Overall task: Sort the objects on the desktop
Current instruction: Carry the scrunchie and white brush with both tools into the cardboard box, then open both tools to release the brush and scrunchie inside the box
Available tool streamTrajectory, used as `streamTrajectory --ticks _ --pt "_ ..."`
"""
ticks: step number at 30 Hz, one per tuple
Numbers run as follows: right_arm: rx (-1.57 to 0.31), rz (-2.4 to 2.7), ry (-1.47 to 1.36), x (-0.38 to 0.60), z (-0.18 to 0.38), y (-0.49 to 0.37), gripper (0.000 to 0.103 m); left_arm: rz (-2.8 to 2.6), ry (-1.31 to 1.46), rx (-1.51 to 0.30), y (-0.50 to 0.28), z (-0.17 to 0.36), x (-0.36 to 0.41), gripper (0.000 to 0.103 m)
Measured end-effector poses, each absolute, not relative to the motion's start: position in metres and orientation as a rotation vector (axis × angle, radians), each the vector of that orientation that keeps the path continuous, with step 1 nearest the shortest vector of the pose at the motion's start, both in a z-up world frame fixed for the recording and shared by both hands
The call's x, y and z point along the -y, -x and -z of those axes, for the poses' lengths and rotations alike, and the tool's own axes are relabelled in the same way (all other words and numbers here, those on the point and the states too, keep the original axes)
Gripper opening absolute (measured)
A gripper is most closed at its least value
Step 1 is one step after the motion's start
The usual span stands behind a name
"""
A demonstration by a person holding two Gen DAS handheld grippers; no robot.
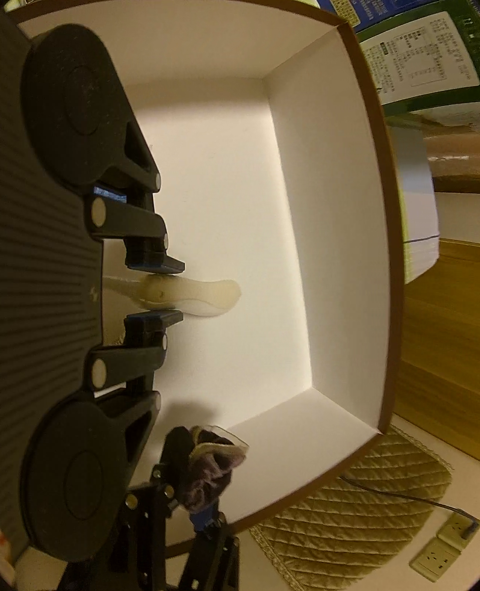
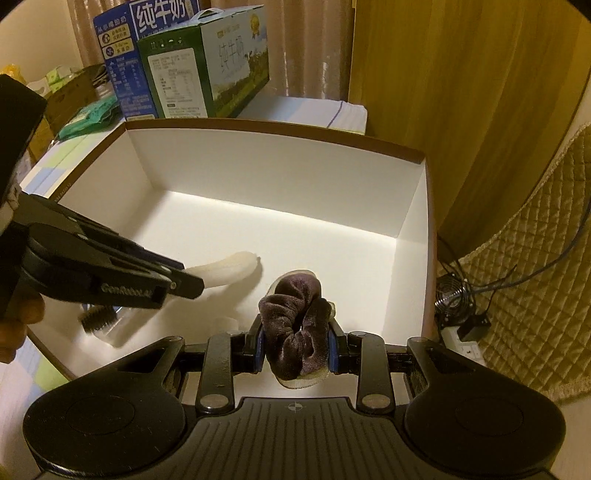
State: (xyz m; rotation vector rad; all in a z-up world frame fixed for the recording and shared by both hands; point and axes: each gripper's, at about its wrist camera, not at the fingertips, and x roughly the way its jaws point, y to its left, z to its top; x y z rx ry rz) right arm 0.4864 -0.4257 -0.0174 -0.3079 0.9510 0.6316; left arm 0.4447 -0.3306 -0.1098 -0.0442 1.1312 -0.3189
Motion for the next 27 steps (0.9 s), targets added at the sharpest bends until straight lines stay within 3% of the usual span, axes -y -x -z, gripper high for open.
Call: streamTrajectory --ticks 10,14,19,21,22,24,27 --pt "-0.951 -0.628 0.329 0.422 0.021 -0.488 0.028 0.312 0.01 -1.141 -0.444 0.11 0.33 0.017" --pt "-0.938 -0.618 0.349 0.419 0.021 -0.488 0.028 0.317 -0.006 -1.13 -0.441 0.106 0.327 0.027" --pt "-0.897 -0.61 0.394 0.414 0.02 -0.484 0.029 0.324 -0.059 -1.092 -0.436 0.097 0.325 0.028" --pt "-0.876 -0.605 0.406 0.412 0.02 -0.482 0.04 0.327 -0.074 -1.078 -0.434 0.093 0.323 0.034" --pt "-0.865 -0.605 0.409 0.412 0.019 -0.481 0.052 0.326 -0.082 -1.07 -0.432 0.091 0.322 0.037" --pt "-0.842 -0.614 0.408 0.412 0.016 -0.478 0.064 0.323 -0.099 -1.055 -0.429 0.088 0.319 0.044" --pt "-0.837 -0.614 0.404 0.413 0.012 -0.475 0.07 0.317 -0.117 -1.037 -0.424 0.085 0.315 0.054"
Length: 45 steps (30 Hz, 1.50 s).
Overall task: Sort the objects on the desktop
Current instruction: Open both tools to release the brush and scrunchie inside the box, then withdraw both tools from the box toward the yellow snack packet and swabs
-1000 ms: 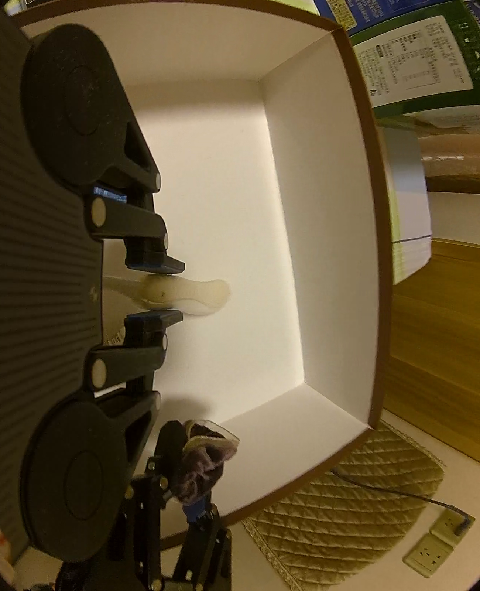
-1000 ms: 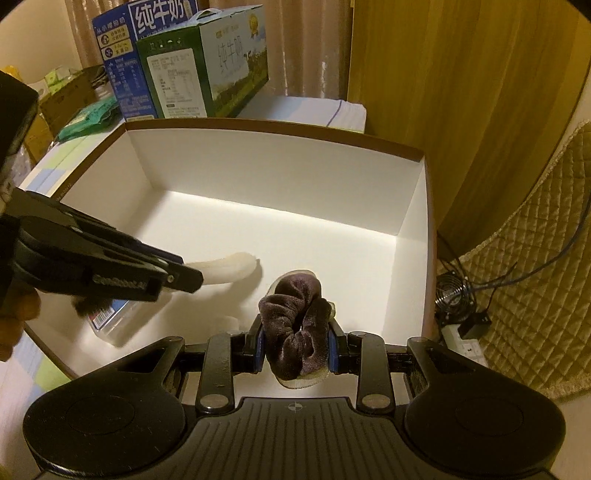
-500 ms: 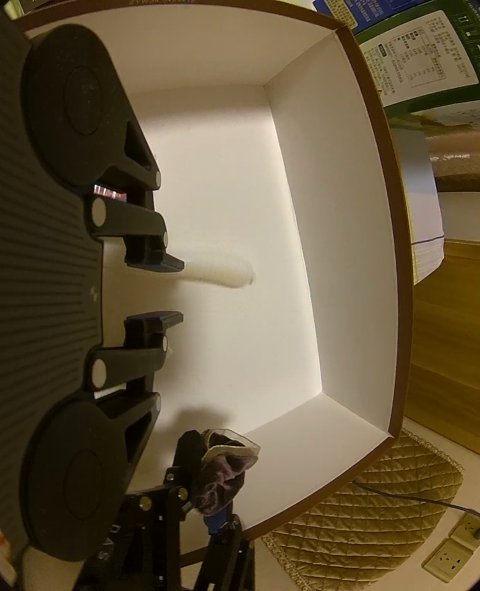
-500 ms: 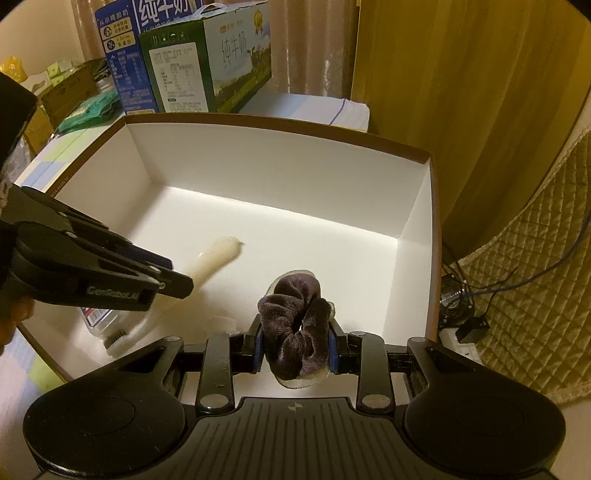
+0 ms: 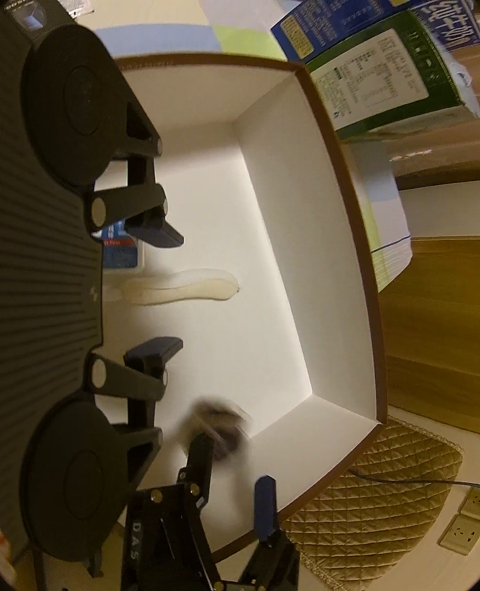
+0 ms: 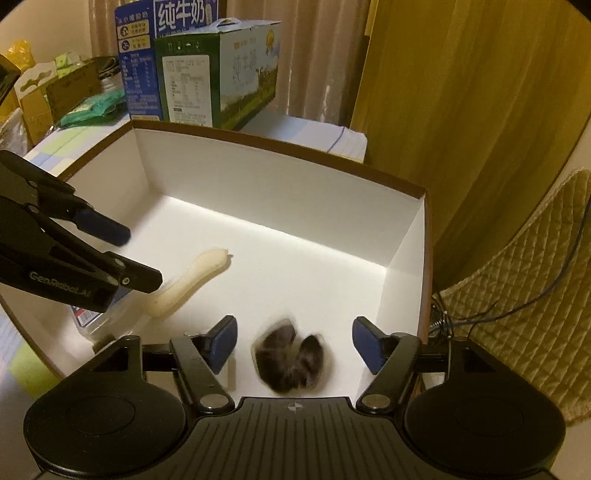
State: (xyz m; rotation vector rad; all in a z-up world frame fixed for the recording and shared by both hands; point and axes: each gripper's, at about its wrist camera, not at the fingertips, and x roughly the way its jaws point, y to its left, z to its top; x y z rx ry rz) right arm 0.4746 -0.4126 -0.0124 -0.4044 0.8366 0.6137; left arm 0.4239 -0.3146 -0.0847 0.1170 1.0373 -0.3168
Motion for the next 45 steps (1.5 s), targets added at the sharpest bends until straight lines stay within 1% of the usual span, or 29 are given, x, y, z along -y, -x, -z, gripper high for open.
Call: streamTrajectory --ticks 4,6,8,9,11,15,30,45 --pt "-0.834 -0.628 0.376 0.416 0.005 -0.466 0.09 0.311 -0.129 -1.007 -0.415 0.077 0.308 0.064" --pt "-0.83 -0.637 0.358 0.418 0.0 -0.461 0.094 0.312 -0.13 -0.993 -0.41 0.072 0.305 0.07" --pt "-0.833 -0.636 0.337 0.42 -0.004 -0.455 0.101 0.315 -0.127 -0.978 -0.403 0.065 0.302 0.073" --pt "-0.832 -0.634 0.325 0.421 -0.006 -0.451 0.101 0.317 -0.124 -0.972 -0.4 0.062 0.301 0.076" --pt "-0.835 -0.632 0.304 0.422 -0.009 -0.445 0.101 0.318 -0.118 -0.958 -0.393 0.056 0.297 0.077" --pt "-0.827 -0.627 0.274 0.422 -0.017 -0.433 0.101 0.321 -0.115 -0.936 -0.379 0.044 0.291 0.086" --pt "-0.789 -0.623 0.184 0.418 -0.043 -0.388 0.101 0.324 -0.068 -0.892 -0.322 0.015 0.264 0.086" --pt "-0.749 -0.66 0.151 0.394 -0.062 -0.318 0.101 0.304 -0.038 -0.866 -0.251 -0.002 0.214 0.086"
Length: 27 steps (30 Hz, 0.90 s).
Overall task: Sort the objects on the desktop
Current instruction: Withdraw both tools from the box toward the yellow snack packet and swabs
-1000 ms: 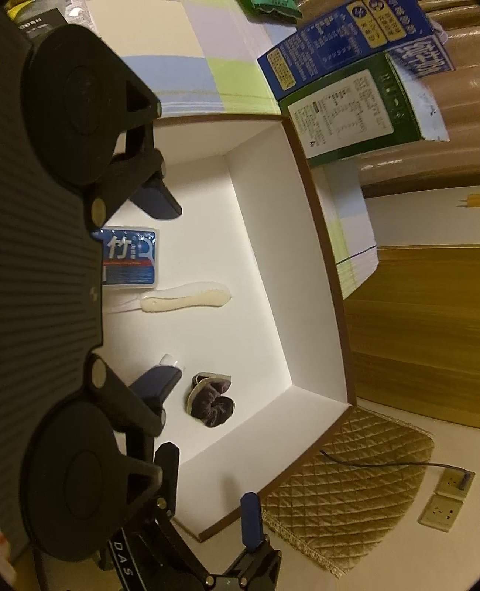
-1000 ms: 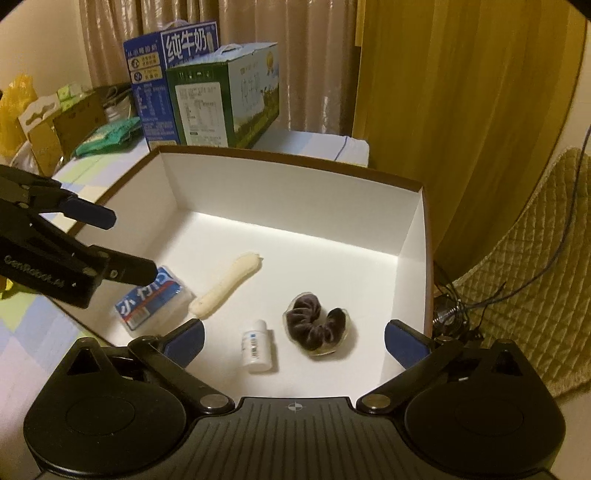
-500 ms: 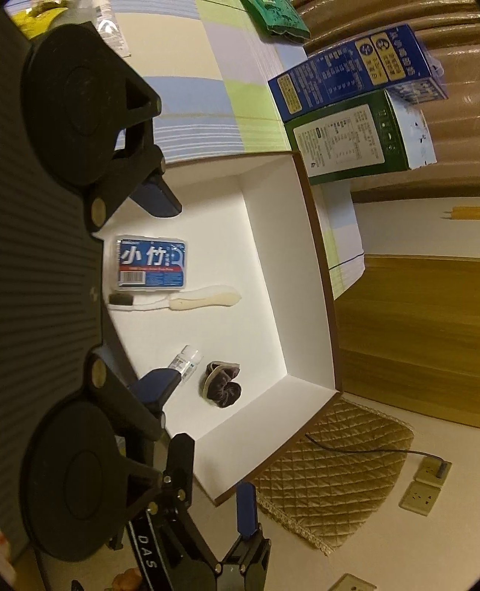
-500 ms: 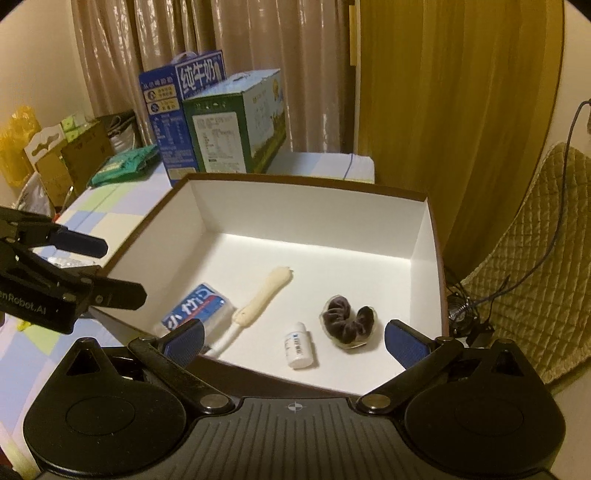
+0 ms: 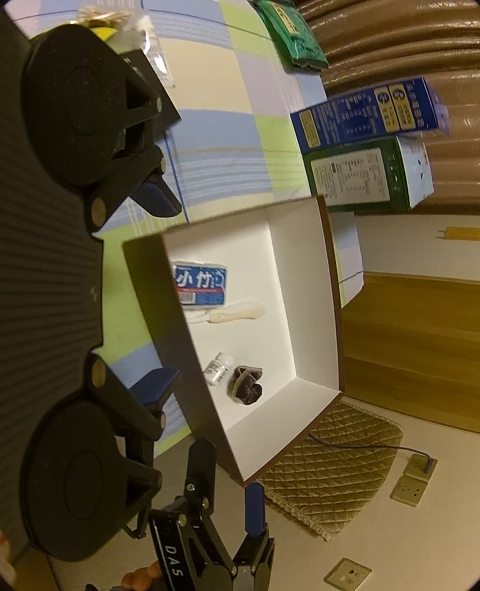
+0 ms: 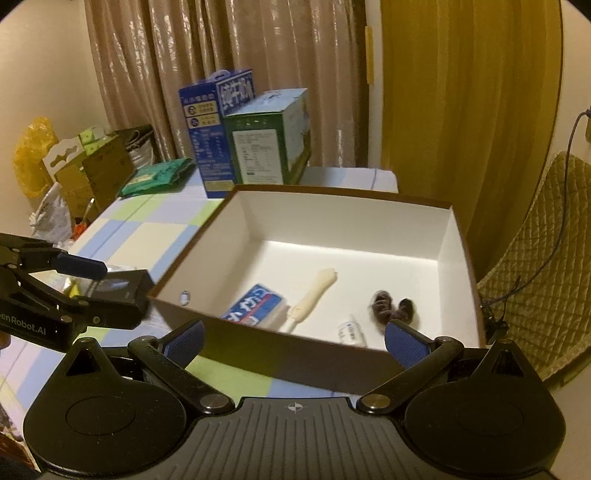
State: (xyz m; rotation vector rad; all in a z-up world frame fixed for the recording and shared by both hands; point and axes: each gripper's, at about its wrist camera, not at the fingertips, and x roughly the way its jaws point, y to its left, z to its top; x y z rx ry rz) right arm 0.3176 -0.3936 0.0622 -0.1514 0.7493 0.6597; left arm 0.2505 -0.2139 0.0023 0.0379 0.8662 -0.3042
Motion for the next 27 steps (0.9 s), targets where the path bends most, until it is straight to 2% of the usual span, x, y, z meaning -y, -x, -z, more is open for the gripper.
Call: streamTrajectory --ticks 27 --pt "-0.86 -0.814 0.167 0.291 -0.025 -0.245 0.101 0.073 0.08 -0.924 -0.159 0.014 0.078 0.086"
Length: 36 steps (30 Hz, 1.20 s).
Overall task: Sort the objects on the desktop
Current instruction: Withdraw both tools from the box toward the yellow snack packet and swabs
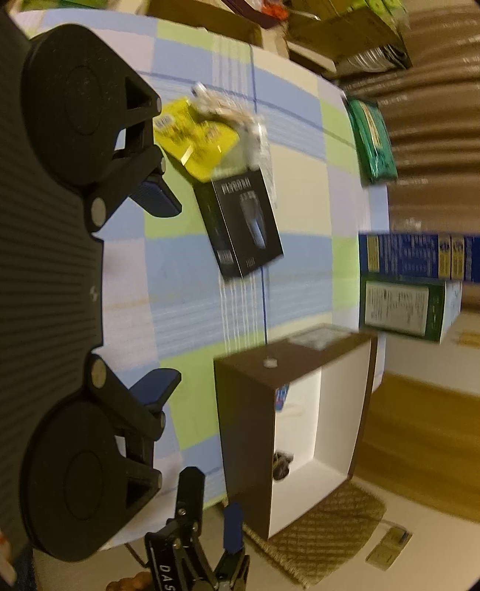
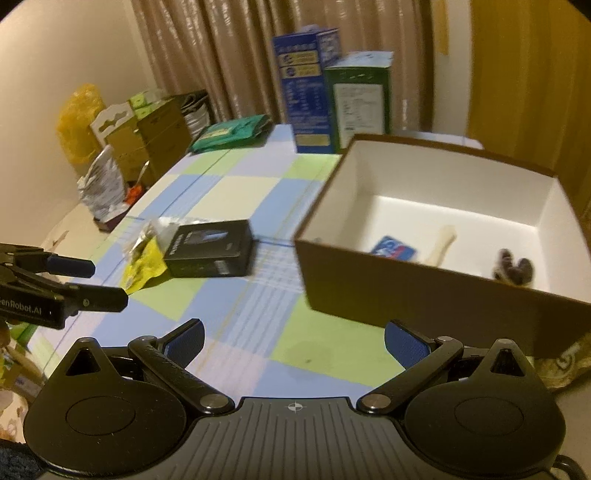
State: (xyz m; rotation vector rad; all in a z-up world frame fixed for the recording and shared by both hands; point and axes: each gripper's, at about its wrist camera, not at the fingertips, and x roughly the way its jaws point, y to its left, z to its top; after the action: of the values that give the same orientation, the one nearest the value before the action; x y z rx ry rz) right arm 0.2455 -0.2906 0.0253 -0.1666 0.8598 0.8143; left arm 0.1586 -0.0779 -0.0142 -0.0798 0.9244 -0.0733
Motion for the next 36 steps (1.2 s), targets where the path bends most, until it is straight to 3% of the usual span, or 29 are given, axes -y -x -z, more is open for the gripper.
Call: streamTrajectory --ticks 17,36 --pt "-0.919 -0.867 0.198 0.201 0.011 -0.231 0.101 -0.122 0.099 -0.927 -0.143 0.039 -0.029 0.085" --pt "-0.985 -0.791 0.208 0.128 0.047 -0.252 0.101 -0.065 0.015 -0.941 -0.201 0.075 -0.093 0.078"
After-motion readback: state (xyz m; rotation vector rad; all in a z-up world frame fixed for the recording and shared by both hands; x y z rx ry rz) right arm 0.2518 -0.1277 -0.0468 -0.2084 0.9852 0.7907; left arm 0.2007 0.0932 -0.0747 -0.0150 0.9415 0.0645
